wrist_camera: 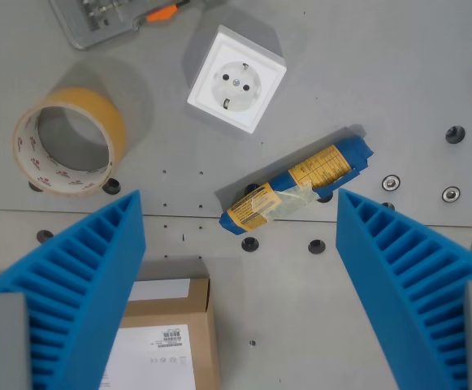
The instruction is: Move above the white socket
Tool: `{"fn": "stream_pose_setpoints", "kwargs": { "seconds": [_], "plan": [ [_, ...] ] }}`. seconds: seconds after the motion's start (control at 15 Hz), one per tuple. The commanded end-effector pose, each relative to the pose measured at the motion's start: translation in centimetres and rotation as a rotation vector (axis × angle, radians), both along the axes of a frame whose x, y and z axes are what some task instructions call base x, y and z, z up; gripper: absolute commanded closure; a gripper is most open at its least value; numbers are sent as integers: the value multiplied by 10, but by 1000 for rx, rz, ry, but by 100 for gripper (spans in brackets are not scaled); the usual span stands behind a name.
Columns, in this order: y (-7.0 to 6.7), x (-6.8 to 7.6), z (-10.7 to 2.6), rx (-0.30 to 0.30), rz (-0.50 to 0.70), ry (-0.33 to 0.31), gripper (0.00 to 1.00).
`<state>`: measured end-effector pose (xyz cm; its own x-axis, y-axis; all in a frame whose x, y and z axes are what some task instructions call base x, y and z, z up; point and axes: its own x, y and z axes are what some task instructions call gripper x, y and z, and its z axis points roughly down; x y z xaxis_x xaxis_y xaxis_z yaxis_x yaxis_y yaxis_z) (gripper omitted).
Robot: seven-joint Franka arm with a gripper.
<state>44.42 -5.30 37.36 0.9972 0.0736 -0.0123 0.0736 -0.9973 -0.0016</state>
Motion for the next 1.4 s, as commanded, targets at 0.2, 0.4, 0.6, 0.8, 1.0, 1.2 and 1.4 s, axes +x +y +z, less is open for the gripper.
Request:
{"fn": "stream_pose_setpoints", "kwargs": {
  "seconds": [0.2, 0.4, 0.6, 0.8, 1.0, 1.2, 1.4],
  "plan": [
    [0, 0, 3, 0, -1, -6, 0],
    [0, 0, 2, 0, -10, -6, 0],
    [0, 0, -1, -1, -30, -8, 0],
    [0, 0, -6, -2, -60, -18, 0],
    [0, 0, -13, -4, -86, -35, 0],
    [0, 0, -22, -4, -123, -51, 0],
    [-1, 0, -33, -2, -164, -68, 0]
  ]
}}
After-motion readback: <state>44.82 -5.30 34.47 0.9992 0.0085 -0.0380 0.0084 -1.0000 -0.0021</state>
